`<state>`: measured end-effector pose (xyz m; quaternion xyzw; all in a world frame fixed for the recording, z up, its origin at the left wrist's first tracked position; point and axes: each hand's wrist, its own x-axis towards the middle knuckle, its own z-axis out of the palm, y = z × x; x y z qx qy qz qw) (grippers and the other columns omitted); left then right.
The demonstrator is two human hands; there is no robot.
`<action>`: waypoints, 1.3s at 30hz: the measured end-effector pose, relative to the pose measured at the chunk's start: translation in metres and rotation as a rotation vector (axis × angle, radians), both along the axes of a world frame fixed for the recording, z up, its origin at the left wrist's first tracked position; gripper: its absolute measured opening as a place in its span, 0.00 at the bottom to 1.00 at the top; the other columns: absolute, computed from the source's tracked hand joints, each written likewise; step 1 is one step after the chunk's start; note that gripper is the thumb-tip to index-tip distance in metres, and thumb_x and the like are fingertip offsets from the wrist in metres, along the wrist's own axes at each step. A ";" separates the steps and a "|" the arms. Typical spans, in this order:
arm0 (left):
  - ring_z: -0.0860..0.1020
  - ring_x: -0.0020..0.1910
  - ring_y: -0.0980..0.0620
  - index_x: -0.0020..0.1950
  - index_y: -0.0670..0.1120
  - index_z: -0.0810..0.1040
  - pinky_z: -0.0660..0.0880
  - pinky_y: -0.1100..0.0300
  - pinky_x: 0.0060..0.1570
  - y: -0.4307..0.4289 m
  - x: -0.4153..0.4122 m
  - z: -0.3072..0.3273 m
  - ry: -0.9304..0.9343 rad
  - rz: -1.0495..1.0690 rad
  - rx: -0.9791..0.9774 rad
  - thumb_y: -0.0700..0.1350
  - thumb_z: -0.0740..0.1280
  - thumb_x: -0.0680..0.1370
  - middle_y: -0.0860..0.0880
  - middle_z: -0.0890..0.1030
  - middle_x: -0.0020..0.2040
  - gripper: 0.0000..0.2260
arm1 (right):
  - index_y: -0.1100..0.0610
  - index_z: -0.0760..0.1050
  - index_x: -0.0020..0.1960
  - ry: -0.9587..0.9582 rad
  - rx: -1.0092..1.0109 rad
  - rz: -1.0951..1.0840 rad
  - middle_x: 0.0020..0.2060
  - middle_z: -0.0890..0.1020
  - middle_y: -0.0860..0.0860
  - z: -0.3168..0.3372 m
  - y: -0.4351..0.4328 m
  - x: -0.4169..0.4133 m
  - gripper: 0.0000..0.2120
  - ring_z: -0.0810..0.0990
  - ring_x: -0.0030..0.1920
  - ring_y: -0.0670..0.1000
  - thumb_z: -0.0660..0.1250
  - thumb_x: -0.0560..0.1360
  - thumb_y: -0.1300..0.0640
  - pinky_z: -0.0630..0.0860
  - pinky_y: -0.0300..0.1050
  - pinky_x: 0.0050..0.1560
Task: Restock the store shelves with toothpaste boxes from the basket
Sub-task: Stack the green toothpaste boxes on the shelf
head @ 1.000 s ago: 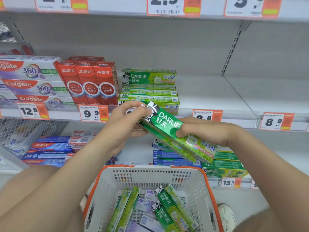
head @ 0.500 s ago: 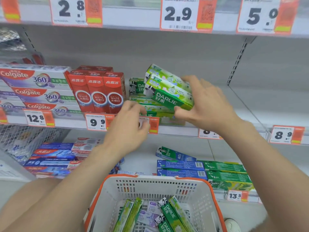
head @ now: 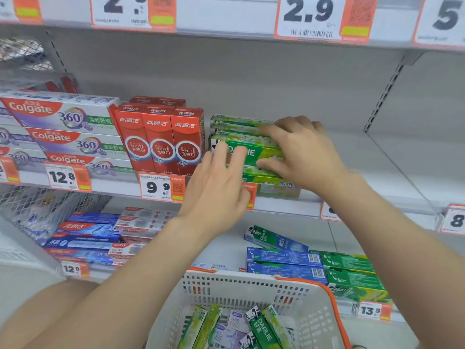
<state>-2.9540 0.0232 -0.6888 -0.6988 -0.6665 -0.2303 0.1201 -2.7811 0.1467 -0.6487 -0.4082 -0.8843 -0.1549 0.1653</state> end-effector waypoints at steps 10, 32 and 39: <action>0.52 0.83 0.37 0.84 0.44 0.57 0.53 0.40 0.81 0.029 0.010 -0.004 0.110 -0.038 -0.020 0.59 0.55 0.83 0.40 0.55 0.85 0.33 | 0.54 0.65 0.79 0.676 -0.504 -0.211 0.50 0.83 0.56 -0.021 -0.016 0.038 0.32 0.83 0.48 0.54 0.70 0.77 0.57 0.76 0.48 0.54; 0.74 0.53 0.41 0.57 0.44 0.75 0.71 0.47 0.51 0.018 0.027 -0.003 -0.015 -0.187 0.244 0.46 0.66 0.77 0.44 0.76 0.53 0.11 | 0.55 0.79 0.52 0.646 -0.166 -0.121 0.50 0.82 0.53 -0.011 -0.078 0.032 0.11 0.79 0.52 0.57 0.63 0.72 0.62 0.76 0.51 0.56; 0.82 0.54 0.41 0.58 0.53 0.78 0.75 0.52 0.43 -0.032 0.055 -0.079 0.107 -0.197 -0.714 0.54 0.65 0.80 0.48 0.83 0.52 0.09 | 0.52 0.64 0.40 -0.353 -0.720 -0.022 0.36 0.66 0.48 -0.050 -0.148 0.040 0.10 0.75 0.44 0.59 0.61 0.79 0.58 0.71 0.48 0.41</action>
